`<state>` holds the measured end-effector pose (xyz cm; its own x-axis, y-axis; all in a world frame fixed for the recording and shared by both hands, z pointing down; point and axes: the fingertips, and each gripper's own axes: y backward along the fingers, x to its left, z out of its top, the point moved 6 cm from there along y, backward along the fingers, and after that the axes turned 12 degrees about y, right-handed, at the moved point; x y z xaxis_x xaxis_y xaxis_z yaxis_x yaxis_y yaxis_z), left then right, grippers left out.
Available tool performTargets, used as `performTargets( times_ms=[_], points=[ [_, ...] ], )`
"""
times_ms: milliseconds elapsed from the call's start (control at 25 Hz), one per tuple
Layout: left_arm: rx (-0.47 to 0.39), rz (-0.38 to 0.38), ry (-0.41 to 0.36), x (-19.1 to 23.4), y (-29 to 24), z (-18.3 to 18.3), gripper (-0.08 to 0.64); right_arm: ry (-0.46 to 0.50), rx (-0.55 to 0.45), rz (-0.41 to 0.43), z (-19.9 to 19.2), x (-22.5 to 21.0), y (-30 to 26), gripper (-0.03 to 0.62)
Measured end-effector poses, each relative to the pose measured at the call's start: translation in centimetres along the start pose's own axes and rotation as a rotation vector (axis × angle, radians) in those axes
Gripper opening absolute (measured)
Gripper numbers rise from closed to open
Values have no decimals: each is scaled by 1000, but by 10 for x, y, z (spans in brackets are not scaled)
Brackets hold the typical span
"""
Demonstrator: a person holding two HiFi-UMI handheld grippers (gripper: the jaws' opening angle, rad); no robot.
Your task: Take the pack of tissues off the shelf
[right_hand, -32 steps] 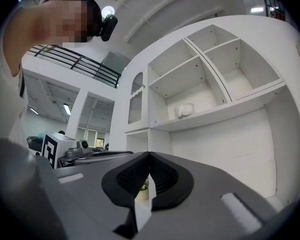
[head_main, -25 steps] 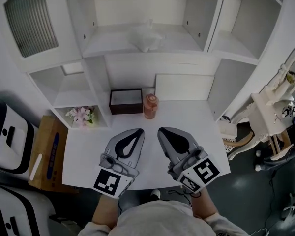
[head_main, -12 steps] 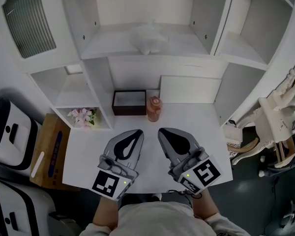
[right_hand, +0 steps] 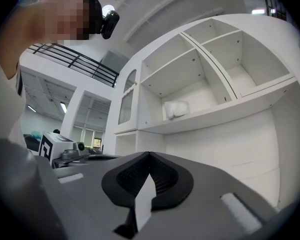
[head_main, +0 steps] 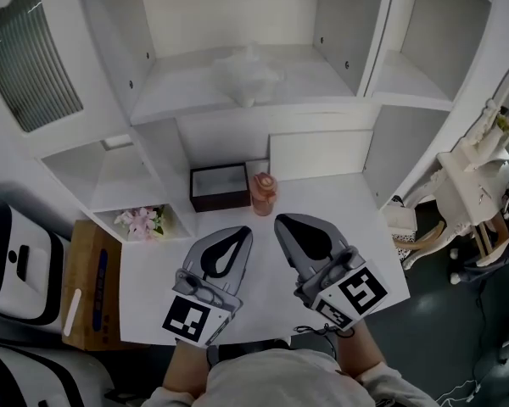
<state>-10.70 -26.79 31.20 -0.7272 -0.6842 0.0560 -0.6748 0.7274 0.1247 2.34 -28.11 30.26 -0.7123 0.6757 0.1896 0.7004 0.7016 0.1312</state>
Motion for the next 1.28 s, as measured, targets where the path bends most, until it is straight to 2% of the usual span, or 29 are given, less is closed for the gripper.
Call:
performTargets(
  times_ms=[480, 920, 1280],
  points=[
    [11, -118, 31, 42, 13, 5, 2, 73, -2, -139, 45, -24, -46, 21],
    [7, -198, 76, 62, 16, 3, 2, 158, -21, -257, 90, -52, -78, 133],
    [-2, -217, 84, 71, 21, 4, 2, 172, 1, -295, 98, -58, -96, 204]
  ],
)
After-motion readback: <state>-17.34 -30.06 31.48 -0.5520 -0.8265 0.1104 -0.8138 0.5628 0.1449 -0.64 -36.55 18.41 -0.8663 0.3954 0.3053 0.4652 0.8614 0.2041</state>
